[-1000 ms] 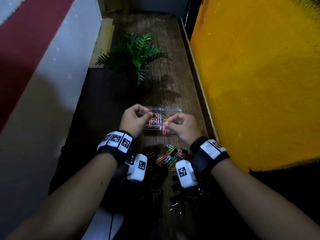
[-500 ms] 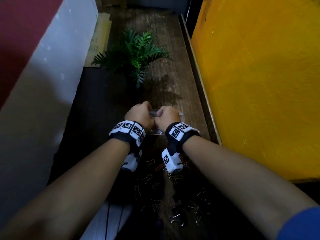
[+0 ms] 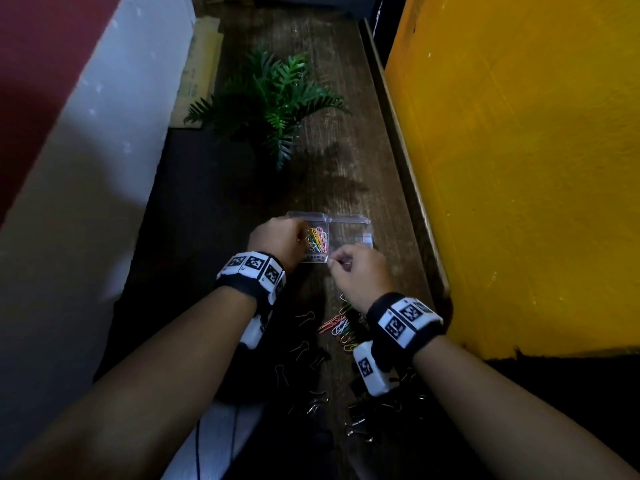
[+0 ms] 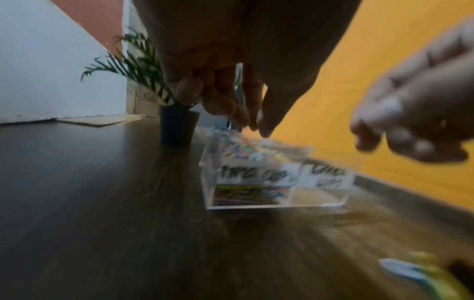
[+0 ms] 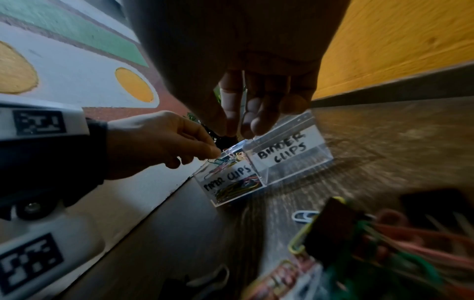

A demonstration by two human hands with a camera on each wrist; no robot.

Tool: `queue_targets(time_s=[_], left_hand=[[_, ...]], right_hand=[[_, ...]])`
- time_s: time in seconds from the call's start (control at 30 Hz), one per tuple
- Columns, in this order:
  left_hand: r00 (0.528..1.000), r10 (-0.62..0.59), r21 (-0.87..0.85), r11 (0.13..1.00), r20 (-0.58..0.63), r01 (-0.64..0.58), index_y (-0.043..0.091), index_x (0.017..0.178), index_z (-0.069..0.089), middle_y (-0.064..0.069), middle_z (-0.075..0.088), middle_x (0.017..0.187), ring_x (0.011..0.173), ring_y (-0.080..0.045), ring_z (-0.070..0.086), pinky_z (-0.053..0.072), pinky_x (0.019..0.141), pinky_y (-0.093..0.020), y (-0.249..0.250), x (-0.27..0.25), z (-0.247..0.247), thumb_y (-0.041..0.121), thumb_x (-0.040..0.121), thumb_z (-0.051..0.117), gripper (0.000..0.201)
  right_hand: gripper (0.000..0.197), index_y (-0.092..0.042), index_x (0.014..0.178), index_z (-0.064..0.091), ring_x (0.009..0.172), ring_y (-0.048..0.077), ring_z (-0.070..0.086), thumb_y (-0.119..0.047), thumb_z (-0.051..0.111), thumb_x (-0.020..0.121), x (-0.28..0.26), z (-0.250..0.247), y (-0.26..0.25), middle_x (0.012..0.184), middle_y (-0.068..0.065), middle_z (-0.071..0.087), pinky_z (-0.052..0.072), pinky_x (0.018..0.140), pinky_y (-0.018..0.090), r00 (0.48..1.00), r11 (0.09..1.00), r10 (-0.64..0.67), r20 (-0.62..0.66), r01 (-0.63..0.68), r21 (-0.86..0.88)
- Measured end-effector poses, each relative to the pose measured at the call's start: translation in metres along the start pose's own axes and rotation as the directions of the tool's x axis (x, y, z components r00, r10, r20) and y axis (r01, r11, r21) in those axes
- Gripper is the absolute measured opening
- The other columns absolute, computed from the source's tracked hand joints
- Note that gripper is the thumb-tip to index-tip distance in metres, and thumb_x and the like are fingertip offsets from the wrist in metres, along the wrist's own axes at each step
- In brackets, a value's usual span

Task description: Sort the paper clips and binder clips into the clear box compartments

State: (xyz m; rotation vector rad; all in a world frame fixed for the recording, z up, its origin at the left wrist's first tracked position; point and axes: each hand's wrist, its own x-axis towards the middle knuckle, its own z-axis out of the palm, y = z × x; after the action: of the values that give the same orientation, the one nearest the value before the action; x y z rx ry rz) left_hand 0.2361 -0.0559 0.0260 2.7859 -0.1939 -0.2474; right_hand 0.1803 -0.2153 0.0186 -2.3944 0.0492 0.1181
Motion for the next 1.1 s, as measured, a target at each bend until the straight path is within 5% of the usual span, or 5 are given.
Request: queue_targets(time_s=[0.17,0.3,0.43,0.73,1.1], left_hand=[[0.987,0.12,-0.109,0.985,-0.105,-0.132,0.023,0.088,0.064,0.001,0.064,0.093,0.084,-0.024,0.061,0.05,0.067,-0.033,0.015,-0.044,0.012,0.028,0.084,0.058,0.009],[0.977,0.148,-0.035,0.989,0.152,-0.144,0.024,0.098,0.062,0.003,0.059,0.103,0.093,-0.023,0.061,0.049,0.07,-0.032,0.022,-0.093,0.044,0.034,0.087,0.055,0.016],[0.956,0.155,0.003,0.987,0.249,-0.161,0.025,0.108,0.061,0.004,0.055,0.11,0.102,-0.02,0.057,0.051,0.075,-0.033,0.016,-0.122,0.068,0.037,0.09,0.052,0.023],[0.974,0.075,0.011,0.997,0.215,-0.08,0.026,0.108,0.056,0.003,0.054,0.114,0.104,-0.022,0.056,0.046,0.075,-0.033,0.016,-0.12,0.069,0.033,0.092,0.049,0.019],[0.965,0.046,0.042,0.997,0.258,-0.058,0.019,0.098,0.056,-0.001,0.058,0.109,0.097,-0.023,0.057,0.048,0.075,-0.036,0.023,-0.104,0.067,0.031,0.094,0.047,0.015]], right_hand=[[0.004,-0.018,0.087,0.068,0.068,-0.001,0.049,-0.017,0.064,0.085,-0.044,-0.014,0.027,0.077,-0.011,0.053,0.03,0.061,0.003,0.998,0.995,-0.028,0.051,0.033,-0.096],[0.014,-0.024,0.099,0.067,0.085,0.012,0.057,-0.024,0.062,0.087,-0.077,-0.017,0.06,0.089,-0.007,0.058,0.048,0.076,0.027,0.992,0.973,0.003,0.128,0.027,-0.229],[0.023,-0.03,0.111,0.064,0.094,0.012,0.052,-0.031,0.061,0.088,-0.099,-0.016,0.078,0.095,-0.009,0.053,0.043,0.08,0.026,0.977,0.942,0.035,0.208,0.038,-0.335],[0.018,-0.024,0.089,0.071,0.078,0.017,0.056,-0.024,0.077,0.072,-0.111,-0.008,0.08,0.086,-0.005,0.059,0.048,0.068,0.033,0.966,0.889,-0.141,0.218,0.22,-0.401],[0.007,-0.017,0.084,0.06,0.076,0.017,0.052,-0.016,0.066,0.08,-0.114,-0.008,0.08,0.084,0.0,0.058,0.041,0.069,0.028,0.927,0.837,-0.179,0.331,0.32,-0.444]])
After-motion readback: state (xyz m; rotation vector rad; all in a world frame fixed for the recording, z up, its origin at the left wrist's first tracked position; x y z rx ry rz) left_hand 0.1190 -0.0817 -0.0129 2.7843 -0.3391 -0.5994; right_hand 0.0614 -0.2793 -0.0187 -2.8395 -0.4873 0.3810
